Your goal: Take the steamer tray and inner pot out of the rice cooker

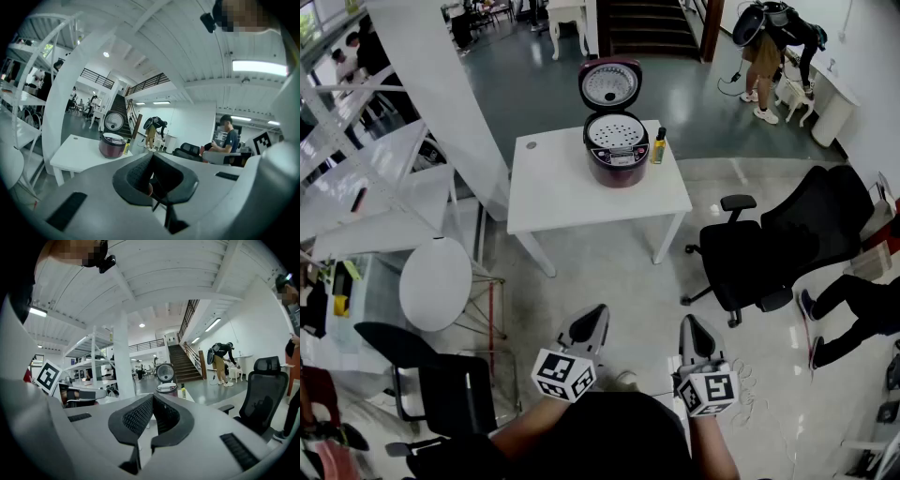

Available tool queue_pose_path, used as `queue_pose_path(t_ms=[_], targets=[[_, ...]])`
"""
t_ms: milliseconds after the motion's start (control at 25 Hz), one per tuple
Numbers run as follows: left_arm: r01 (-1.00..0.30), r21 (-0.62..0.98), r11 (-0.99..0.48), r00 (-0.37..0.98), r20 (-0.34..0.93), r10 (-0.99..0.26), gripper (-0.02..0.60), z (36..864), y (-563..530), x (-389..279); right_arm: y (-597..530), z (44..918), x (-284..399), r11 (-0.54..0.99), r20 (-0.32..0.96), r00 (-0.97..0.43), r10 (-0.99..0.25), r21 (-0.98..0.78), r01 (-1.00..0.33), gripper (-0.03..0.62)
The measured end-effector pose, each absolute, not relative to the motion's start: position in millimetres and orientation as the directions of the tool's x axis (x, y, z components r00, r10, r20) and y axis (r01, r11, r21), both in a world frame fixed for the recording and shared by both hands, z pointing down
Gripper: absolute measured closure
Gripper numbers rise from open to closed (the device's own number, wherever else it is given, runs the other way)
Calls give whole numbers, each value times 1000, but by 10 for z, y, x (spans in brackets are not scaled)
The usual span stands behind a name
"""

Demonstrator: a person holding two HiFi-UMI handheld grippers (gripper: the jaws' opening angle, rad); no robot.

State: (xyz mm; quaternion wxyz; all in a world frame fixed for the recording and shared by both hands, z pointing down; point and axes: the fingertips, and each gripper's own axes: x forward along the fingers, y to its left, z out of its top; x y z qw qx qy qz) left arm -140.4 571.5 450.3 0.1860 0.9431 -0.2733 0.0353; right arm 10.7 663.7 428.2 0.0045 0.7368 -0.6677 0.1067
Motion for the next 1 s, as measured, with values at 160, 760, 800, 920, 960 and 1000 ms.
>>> queue_pose_path(t_ms=[160, 760, 800, 920, 960, 1000], targets=[[-528, 321, -786, 848, 157, -506, 586, 4474, 5694, -1413, 6625, 4289, 90, -106, 177, 82, -981, -131, -986, 594], [-503, 317, -804, 863, 129, -489, 584, 4489, 5616, -1406, 6581, 4273, 169, -64, 140, 38, -989, -186, -980, 591], [-501, 319, -804, 864, 127, -488, 584, 4485, 5606, -1394, 6579, 4284, 196, -65, 149, 39, -988, -174, -983, 591], [-501, 317, -805, 864, 133, -485, 584, 4488, 5605, -1411, 6606, 4321, 254, -93, 163, 64, -985, -179, -979, 410], [-488, 325, -810, 871, 132, -472, 543, 4494, 5614, -1398, 6613, 4326, 264, -95, 161, 64, -985, -189, -977, 401], [-466, 340, -817, 883, 127, -451, 457, 4503, 5633, -1364, 6617, 4329, 270, -90, 160, 59, -985, -195, -977, 395]])
